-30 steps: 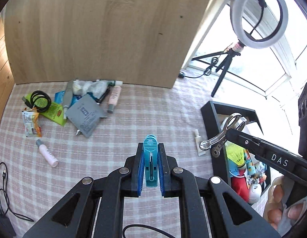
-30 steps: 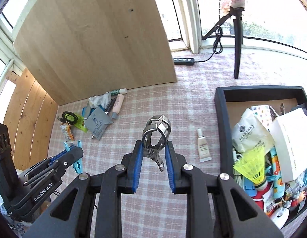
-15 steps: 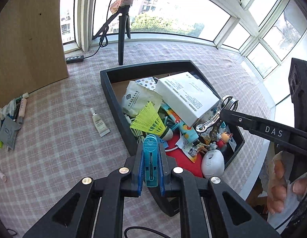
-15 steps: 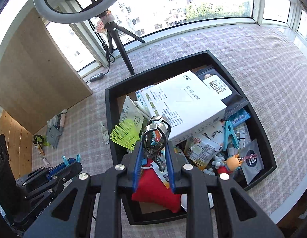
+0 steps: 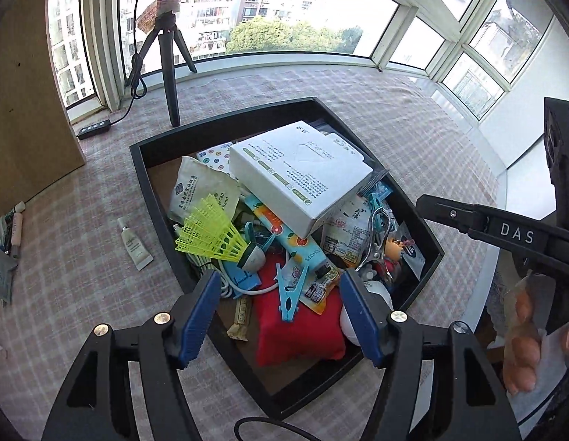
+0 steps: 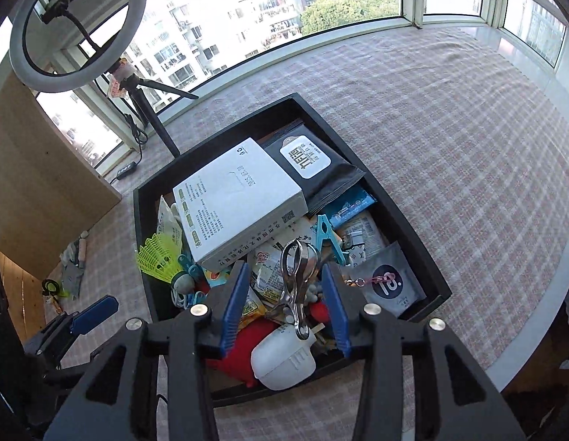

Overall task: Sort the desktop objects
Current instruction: 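Carry clothespin and metal clamp into the tray and open both grippers, then move both grippers back toward the remaining items on the table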

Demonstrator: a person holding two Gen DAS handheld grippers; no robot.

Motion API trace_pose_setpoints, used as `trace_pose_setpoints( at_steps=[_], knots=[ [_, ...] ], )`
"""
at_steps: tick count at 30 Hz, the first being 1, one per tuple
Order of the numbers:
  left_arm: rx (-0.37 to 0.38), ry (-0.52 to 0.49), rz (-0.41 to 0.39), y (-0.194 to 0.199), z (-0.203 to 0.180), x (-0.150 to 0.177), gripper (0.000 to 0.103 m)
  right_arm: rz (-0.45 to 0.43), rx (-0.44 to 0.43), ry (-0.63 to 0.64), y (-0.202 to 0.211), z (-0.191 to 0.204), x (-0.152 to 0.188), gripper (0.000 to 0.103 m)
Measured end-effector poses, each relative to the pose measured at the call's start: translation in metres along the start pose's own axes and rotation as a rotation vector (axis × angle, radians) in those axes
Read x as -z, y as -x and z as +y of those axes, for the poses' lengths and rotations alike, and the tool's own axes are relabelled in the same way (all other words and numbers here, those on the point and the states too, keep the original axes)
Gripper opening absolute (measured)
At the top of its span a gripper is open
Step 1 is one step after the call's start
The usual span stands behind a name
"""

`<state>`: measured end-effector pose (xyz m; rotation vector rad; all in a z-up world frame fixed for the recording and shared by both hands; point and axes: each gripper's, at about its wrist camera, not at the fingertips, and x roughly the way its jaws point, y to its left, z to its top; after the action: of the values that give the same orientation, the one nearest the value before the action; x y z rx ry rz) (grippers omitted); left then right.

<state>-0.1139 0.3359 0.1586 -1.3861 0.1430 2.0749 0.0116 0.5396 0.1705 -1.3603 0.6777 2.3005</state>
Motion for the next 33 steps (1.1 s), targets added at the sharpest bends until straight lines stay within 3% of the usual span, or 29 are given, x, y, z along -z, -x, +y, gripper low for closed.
trace_pose_setpoints(
  at_steps=[7,16,22,33],
  knots=[
    [-0.047,0.046,0.000,0.002,0.030,0.010,0.064,0.003,-0.026,0.011,-0.004,0.008,0.000,0.042],
    [-0.125,0.130,-0.018,0.017,0.086,0.033,0.064,0.027,-0.063,0.111,-0.021,0.054,0.010,0.042],
    [-0.192,0.214,-0.036,0.031,0.144,0.053,0.064,0.046,-0.102,0.209,-0.035,0.094,0.022,0.042],
    [-0.354,0.407,-0.074,0.077,0.282,0.090,0.063,0.102,-0.157,0.344,-0.059,0.184,0.034,0.042]
  ],
)
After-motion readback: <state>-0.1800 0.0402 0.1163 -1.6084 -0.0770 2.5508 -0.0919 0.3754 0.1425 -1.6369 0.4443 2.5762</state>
